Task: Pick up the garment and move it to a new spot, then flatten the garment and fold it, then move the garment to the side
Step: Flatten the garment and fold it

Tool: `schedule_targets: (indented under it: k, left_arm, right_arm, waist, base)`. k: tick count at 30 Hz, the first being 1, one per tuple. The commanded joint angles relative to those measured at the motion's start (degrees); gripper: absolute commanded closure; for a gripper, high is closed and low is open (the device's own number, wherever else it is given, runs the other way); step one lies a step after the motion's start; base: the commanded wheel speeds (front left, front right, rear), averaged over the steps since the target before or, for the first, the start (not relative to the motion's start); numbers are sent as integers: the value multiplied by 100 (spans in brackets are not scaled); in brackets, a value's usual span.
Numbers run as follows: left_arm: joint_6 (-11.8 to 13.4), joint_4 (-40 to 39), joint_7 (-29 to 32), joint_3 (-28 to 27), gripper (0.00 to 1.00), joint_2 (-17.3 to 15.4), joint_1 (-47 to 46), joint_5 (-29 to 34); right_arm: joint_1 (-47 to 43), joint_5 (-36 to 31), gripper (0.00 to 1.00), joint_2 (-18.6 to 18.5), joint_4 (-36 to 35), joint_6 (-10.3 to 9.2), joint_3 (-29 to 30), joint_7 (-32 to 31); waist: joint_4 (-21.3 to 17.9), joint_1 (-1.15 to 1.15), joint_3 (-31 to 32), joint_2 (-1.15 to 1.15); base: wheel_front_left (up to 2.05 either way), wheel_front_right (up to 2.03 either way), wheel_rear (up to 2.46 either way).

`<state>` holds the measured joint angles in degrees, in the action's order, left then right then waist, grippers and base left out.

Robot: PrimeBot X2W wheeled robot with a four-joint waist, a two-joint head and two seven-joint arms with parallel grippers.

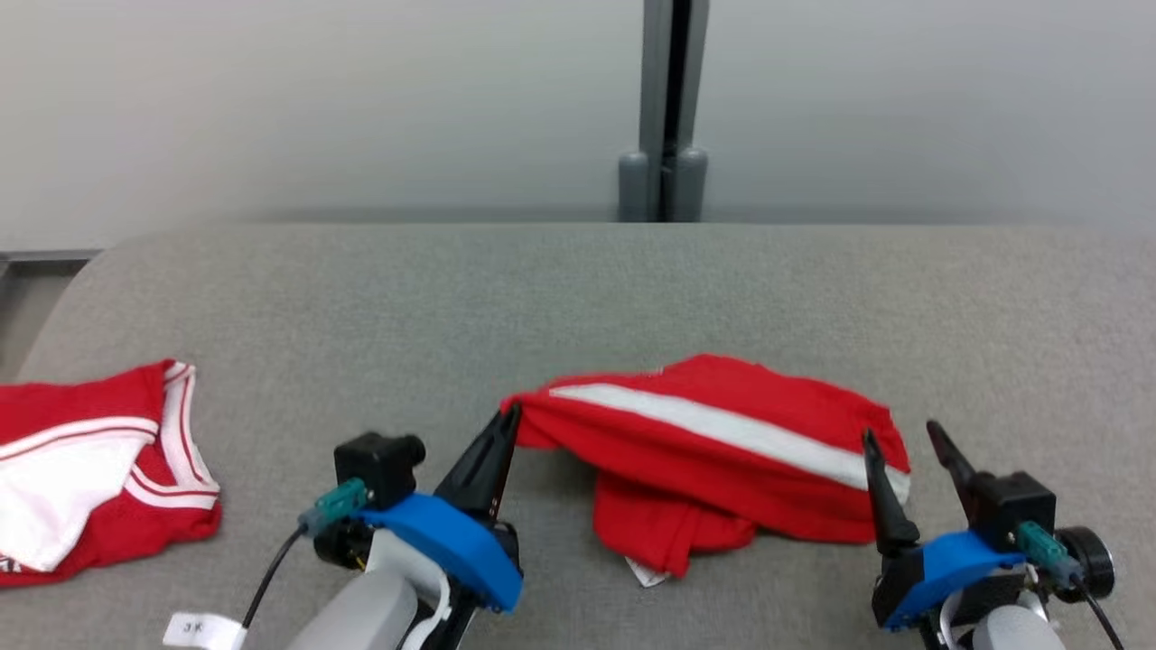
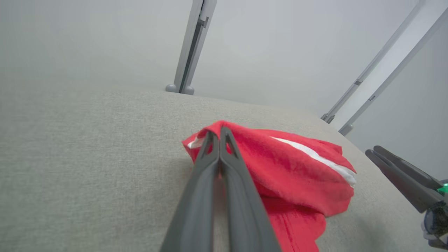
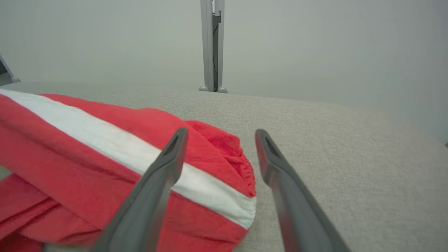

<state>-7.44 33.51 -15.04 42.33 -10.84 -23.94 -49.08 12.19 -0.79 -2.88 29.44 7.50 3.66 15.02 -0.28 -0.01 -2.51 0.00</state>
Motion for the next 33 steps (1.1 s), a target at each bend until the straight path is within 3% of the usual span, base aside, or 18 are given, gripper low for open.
schedule_targets:
  k: [1,11,12,13,14,15,23,28,33]
  left_arm:
    - [-9,-77,-16,-68,100,-47,118,115]
    - [-8,-18,-17,-717,100,-93,1564,738]
    - [-8,60,-17,-833,90,-68,1673,762]
    - [-3,134,-16,-944,67,-44,1768,832]
    - [15,199,-16,-1045,9,-26,1838,941]
    - [46,245,-16,-1175,0,8,1903,1043]
    - [560,-400,-18,-2508,0,268,2326,2328]
    - [486,-778,-17,-2981,0,453,2453,3065]
    - [316,-794,-17,-3247,0,631,2521,3375]
  right_arm:
    - [-127,57,0,-9,32,-2,9,21]
    - [-468,298,0,-9,138,-1,-91,20]
    - [-490,309,0,-9,132,-2,-99,21]
    - [-498,333,0,-9,133,-2,-117,21]
    - [-503,355,0,-9,126,-2,-133,20]
    - [-521,384,0,-9,104,-2,-151,20]
    - [-681,753,0,-8,-309,-1,-345,21]
    - [-781,796,0,-9,-391,-1,-460,21]
    - [-788,766,0,-9,-285,-2,-522,21]
  waist:
    - [25,1,104,0]
    - [274,1,454,0]
    - [270,1,468,0]
    - [260,1,477,0]
    - [247,1,483,0]
    - [232,1,489,0]
    - [113,1,515,0]
    - [70,1,524,0]
    - [32,1,503,0]
  base:
    - [0,0,0]
    - [0,0,0]
    - [0,0,0]
    - [0,0,0]
    - [0,0,0]
    - [0,0,0]
    - [0,0,0]
    - [0,0,0]
    - [0,0,0]
